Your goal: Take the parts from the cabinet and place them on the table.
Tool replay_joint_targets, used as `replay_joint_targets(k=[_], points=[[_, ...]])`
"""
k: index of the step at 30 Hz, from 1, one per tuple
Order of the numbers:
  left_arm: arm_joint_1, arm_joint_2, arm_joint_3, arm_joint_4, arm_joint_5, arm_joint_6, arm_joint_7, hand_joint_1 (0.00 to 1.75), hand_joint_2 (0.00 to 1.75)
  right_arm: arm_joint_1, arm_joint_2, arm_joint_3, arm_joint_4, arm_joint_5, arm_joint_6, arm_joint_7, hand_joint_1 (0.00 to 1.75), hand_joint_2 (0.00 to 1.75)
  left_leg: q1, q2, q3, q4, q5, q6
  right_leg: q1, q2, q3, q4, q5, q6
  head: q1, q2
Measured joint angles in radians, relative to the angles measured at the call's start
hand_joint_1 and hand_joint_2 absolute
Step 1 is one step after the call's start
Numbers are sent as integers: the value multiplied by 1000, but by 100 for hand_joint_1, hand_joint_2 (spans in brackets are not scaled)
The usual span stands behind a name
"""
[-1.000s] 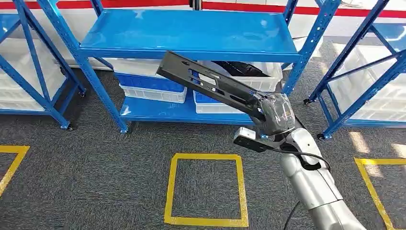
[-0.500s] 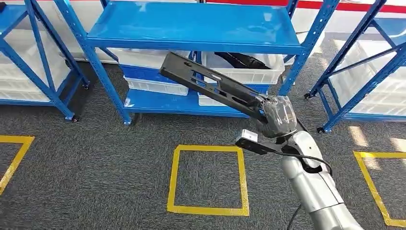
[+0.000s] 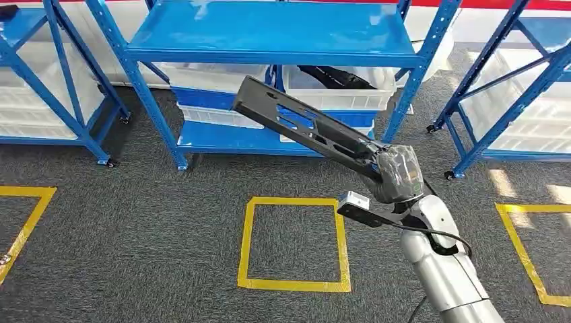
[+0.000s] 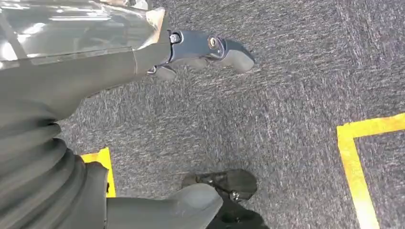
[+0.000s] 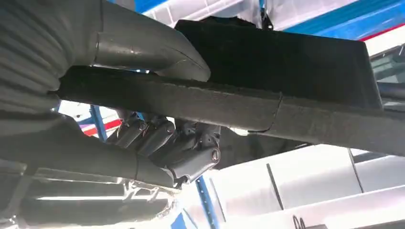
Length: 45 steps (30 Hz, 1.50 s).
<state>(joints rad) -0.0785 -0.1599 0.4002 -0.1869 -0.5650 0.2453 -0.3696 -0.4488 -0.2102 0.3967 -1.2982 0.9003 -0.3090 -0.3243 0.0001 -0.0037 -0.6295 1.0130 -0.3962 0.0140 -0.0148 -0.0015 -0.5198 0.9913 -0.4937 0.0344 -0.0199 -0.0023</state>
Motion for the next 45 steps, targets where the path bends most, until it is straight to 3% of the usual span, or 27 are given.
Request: replay_joint_targets(k=[1,3,5,6,7,9,10,11,15,16,17,19,21,23,25,26,27,30,31,33,35,36,38,40,41,42,45], points=[[0,1,0,0,0,0,-2,0,175,2,2,1,-2,0,0,0,169,175,6,-2,-12,16,-28,-6,-11,-4,-2,0,7,-9,0,0],[1,1,1,0,0,0,-3,0,175,8,2,0,-9,0,-3,0,169,175,10,1,-43,114,-128,-13,-7,-4,-20,1,23,-36,-6,0],[1,2,1,0,0,0,-3,0,175,23,4,0,-19,1,-9,0,169,175,11,1,-81,264,-208,-21,0,-5,-40,2,39,-43,-6,0],[2,3,1,0,0,0,-3,0,175,33,6,0,-24,4,-11,0,169,175,11,1,-81,295,-204,-22,2,-5,-50,5,45,-43,-5,0],[2,3,2,0,0,0,-3,0,175,43,8,0,-29,6,-11,0,169,175,12,1,-62,281,-179,-20,3,-5,-60,8,50,-42,-6,0],[2,3,3,0,0,0,-4,0,175,54,9,0,-41,10,-11,0,169,175,11,1,35,143,-108,-14,3,-4,-81,20,58,-36,-6,0],[1,3,3,0,0,0,-6,0,175,56,10,0,-48,10,-12,0,169,175,11,0,89,55,-106,-9,3,-3,-87,26,61,-32,-6,0],[0,4,4,0,0,0,-6,0,175,57,10,-1,-53,10,-12,0,169,175,7,-2,116,13,-135,-3,6,-3,-93,26,68,-28,-6,0],[3,5,9,0,6,2,-10,0,175,56,17,-1,-65,11,-12,1,169,175,-6,-1,102,3,-105,27,3,-3,-96,19,94,1,-6,0],[3,3,10,0,10,2,-10,0,175,53,16,-3,-66,10,-11,1,169,175,9,4,100,-11,-85,37,11,-3,-109,27,87,4,-6,0],[3,4,10,0,10,2,-11,0,175,48,18,-5,-66,6,-9,2,169,175,4,4,89,-14,-74,40,7,-2,-127,55,54,0,-4,0],[2,3,13,0,11,0,-12,0,175,29,21,-7,-65,2,3,3,169,175,3,7,58,-13,-53,47,3,-1,-179,203,-41,-12,0,0],[3,2,16,0,11,-2,-13,0,175,19,23,-15,-62,-4,9,6,169,175,4,7,30,-11,-32,46,-1,-1,-199,311,-89,-4,0,0],[2,2,17,0,11,-3,-13,0,175,5,21,-23,-55,-10,13,6,169,175,4,6,3,-9,-12,41,-6,-1,-130,241,-71,13,0,0],[2,1,18,0,11,-5,-13,0,175,-11,18,-32,-52,-15,18,6,169,175,7,6,-21,0,2,30,-13,-2,1,50,-28,31,0,0],[1,1,18,0,11,-5,-12,0,175,-16,18,-34,-51,-17,18,6,169,175,6,6,-28,5,9,21,-12,0,16,12,-48,21,-2,0],[0,2,19,0,11,-5,-11,0,175,-20,18,-35,-49,-19,18,6,169,175,3,5,-33,6,15,14,1,1,7,8,-25,18,2,0],[-1,0,23,0,10,-12,-11,0,175,-28,15,-47,-38,-23,18,6,169,175,4,4,-35,1,34,1,3,4,-6,19,-12,-6,1,0],[0,1,23,0,10,-13,-11,0,175,-29,15,-49,-34,-22,18,8,169,175,6,1,-40,3,38,-3,-12,1,-13,15,-2,-19,1,0],[1,1,23,0,10,-13,-11,0,175,-30,17,-48,-33,-18,18,7,169,175,11,1,-79,97,-68,-13,-9,0,-23,16,18,-40,-3,0],[0,1,23,0,10,-13,-10,0,175,-27,18,-48,-30,-13,18,8,169,175,11,1,-126,250,-158,-19,-5,0,-42,17,34,-44,-4,0],[1,1,23,0,10,-14,-10,0,175,-26,18,-48,-27,-9,18,10,169,175,11,1,-137,306,-180,-19,-2,0,-52,18,41,-44,-4,0],[1,1,24,0,8,-14,-10,0,175,-26,18,-48,-23,0,20,14,169,175,10,1,-100,282,-165,-14,2,0,-66,18,52,-42,-4,0],[0,2,24,0,8,-14,-11,0,175,-28,18,-50,-21,3,21,17,169,175,9,0,17,117,-107,1,6,0,-75,18,61,-38,-4,0],[-1,4,24,-1,8,-13,-11,0,175,-32,18,-51,-21,5,21,18,169,175,6,-2,79,28,-100,15,5,0,-76,18,66,-37,-4,0],[-2,5,24,-1,8,-14,-11,0,175,-36,17,-53,-21,5,21,18,169,175,1,1,87,5,-101,17,19,-1,-82,23,69,-32,-2,0],[-1,5,24,0,8,-14,-11,0,175,-44,18,-55,-16,5,23,18,169,175,-9,1,79,7,-86,33,6,-3,-86,16,85,-9,-3,0]])
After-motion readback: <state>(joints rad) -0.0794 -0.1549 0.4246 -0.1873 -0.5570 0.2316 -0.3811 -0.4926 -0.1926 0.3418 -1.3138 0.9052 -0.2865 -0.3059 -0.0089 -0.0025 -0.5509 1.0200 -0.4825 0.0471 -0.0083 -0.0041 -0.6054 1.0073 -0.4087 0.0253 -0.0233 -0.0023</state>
